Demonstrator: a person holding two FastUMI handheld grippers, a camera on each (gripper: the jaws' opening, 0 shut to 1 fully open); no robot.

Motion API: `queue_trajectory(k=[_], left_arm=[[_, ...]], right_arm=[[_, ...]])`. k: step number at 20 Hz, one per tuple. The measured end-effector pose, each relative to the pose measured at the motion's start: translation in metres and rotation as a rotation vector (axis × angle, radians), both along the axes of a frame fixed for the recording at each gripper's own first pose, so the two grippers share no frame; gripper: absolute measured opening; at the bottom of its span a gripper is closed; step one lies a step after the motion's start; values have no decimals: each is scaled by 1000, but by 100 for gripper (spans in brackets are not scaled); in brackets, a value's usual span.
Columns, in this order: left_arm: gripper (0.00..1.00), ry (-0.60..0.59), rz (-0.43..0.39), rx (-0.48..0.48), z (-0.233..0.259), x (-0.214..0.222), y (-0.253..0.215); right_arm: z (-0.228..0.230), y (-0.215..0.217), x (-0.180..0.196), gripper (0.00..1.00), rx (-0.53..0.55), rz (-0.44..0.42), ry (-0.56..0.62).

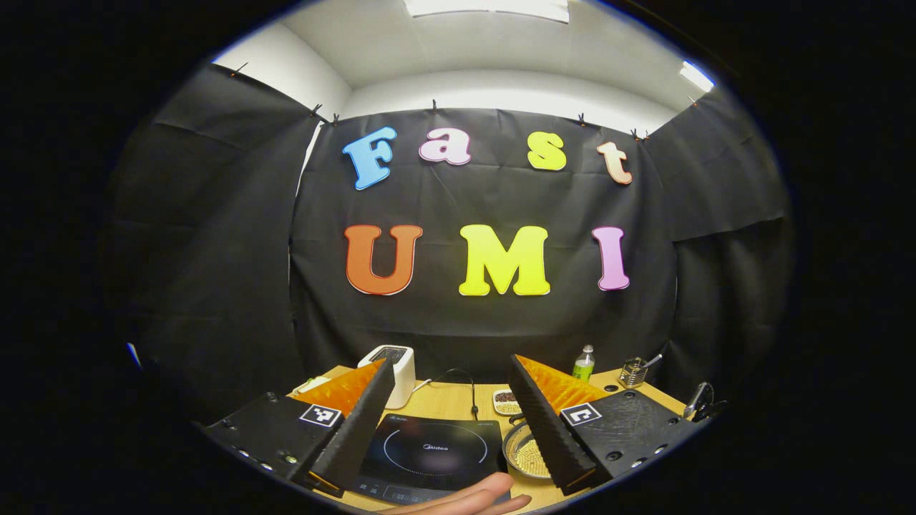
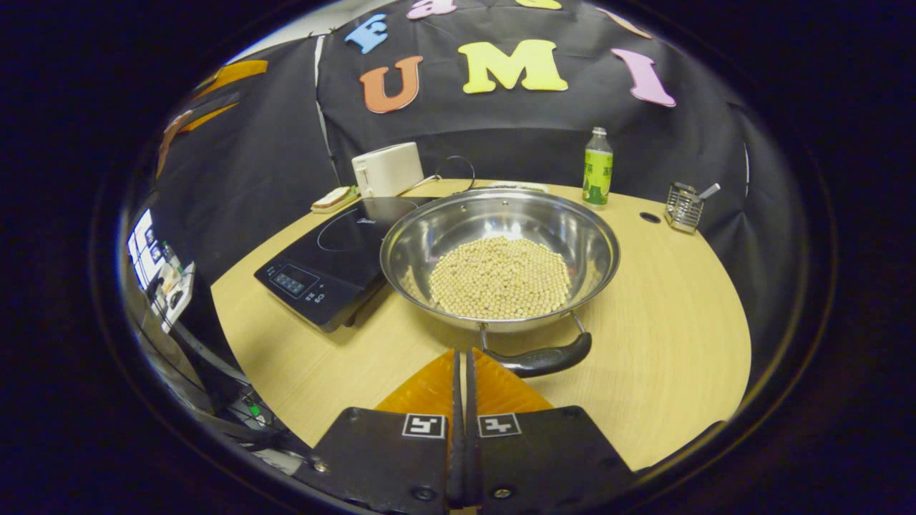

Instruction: First push the handle of the pot to place it horizontally, then grasp the pot with both hands and set it on the induction cooktop.

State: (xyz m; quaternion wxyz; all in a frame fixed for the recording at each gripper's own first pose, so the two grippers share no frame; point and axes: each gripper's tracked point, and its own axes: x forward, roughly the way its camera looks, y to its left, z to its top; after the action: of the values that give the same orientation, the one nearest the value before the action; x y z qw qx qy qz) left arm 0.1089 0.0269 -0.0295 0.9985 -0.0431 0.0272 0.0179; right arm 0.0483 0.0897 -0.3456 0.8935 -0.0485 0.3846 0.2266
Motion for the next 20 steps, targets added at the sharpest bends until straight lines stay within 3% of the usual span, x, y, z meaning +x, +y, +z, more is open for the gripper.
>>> queue_trajectory(k=[4,7,8,10,11,13,14,20], left_arm=[[95,18,-3,11,-7,21,2],[95,42,-46,-43,-16,28,-9],[95,50,-58,-49,-18,30,-11],[95,55,-52,-35,-23,35,-6],[95,53,-42,-26,-24,37,-4],[95,49,-33,-20,-27,38,-1],[95,43,-38,-24,-28,40,-1],[95,46,-48,-52,-40,52,4]], right_arm=[[-2,-26,8,4,-37,-28,16],[-2,-48,16,0,-77,-46,37],[-1,-55,21,4,-83,-62,44],[-1,-69,29,0,-101,-97,54],[-1,-73,34,4,-104,-108,60],[0,-82,43,0,-113,-133,59],[0,-84,46,4,-120,-136,55],[-1,-98,68,4,-154,-175,51]])
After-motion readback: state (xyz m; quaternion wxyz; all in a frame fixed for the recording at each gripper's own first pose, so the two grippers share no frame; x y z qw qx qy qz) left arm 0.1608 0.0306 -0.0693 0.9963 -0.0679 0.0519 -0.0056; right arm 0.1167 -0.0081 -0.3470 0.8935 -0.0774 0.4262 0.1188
